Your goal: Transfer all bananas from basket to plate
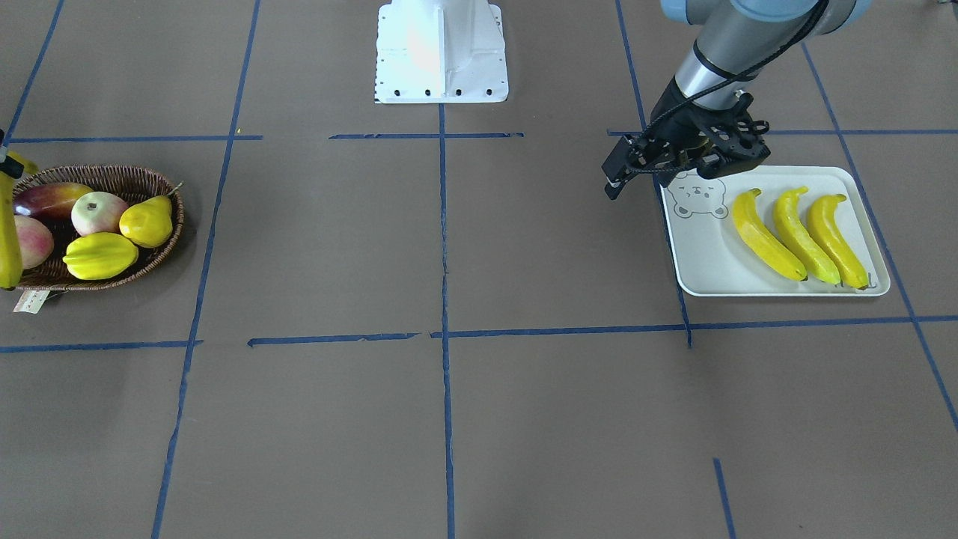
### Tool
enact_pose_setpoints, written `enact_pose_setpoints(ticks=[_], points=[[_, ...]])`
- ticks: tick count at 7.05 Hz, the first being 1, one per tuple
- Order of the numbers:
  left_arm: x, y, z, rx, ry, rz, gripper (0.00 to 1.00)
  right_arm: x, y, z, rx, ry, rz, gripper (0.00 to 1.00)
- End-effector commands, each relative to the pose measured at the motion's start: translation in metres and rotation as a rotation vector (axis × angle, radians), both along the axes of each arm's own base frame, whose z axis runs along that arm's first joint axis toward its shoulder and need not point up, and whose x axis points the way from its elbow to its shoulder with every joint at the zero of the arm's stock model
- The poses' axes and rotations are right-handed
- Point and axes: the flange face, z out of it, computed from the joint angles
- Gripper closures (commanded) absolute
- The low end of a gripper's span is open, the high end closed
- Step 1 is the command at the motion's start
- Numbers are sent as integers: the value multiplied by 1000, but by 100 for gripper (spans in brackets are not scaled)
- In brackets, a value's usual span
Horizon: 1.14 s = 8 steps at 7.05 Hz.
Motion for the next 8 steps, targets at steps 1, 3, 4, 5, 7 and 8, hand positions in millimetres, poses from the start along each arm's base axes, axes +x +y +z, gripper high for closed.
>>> enact_pose_setpoints(ticks=[1, 3, 4, 5, 7, 8], points=[[16, 5, -39, 1, 199, -55, 0, -41, -41, -90, -29, -142, -68, 99], [38, -11, -33, -56, 446, -122, 0, -84, -37, -176, -66, -207, -81, 98], [41, -11, -42, -76, 498, -132, 0, -120, -30, -209, -88, -233, -26, 98], [42, -11, -53, -95, 520, -138, 0, -175, -4, -232, -119, -297, 22, 98], [42, -12, -74, -131, 559, -151, 0, -264, 50, -266, -124, -393, 84, 99], [43, -13, -86, -151, 579, -157, 0, -298, 73, -272, -109, -403, 109, 99]])
